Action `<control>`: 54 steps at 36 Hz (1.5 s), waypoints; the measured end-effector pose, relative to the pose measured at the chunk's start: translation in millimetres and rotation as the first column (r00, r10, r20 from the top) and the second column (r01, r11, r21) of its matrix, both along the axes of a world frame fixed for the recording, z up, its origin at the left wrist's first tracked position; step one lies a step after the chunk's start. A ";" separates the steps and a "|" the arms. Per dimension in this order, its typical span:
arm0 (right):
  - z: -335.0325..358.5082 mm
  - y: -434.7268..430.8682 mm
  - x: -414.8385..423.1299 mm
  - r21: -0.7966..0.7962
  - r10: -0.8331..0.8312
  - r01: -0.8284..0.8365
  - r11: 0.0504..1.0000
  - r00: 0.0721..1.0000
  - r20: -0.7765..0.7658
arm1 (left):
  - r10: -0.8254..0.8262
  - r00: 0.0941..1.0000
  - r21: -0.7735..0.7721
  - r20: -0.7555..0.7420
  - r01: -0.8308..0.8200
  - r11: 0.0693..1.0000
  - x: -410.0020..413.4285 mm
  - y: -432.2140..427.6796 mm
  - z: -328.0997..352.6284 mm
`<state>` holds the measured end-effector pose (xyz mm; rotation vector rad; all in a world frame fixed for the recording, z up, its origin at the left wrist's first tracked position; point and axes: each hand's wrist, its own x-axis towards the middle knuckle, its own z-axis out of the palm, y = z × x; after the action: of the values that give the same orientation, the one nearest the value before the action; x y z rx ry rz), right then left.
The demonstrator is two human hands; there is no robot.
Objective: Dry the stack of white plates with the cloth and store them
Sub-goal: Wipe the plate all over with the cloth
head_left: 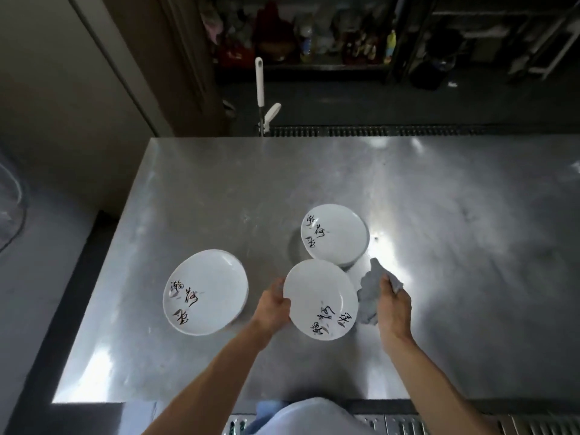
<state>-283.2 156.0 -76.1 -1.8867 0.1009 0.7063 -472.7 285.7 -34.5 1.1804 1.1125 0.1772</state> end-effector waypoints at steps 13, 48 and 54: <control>-18.3 2.0 -49.0 -0.210 0.468 -0.436 0.875 0.872 0.143 | 0.176 0.980 -0.222 -0.090 -0.192 0.956 -5.6 -23.4 -59.2; -76.8 59.4 -73.4 -0.663 0.986 -0.746 -0.058 -0.146 0.077 | 0.141 0.989 -0.256 -0.032 -0.145 0.956 -21.3 1.9 -77.2; -69.7 15.1 -70.7 -0.571 0.885 -0.820 -0.053 -0.303 0.353 | 0.215 0.977 -0.311 0.008 -0.202 0.929 -31.0 -0.4 -79.7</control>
<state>-353.9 171.0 -145.7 -1.8767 -2.1696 0.8271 -503.8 285.2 -114.2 0.7758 1.1806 0.1831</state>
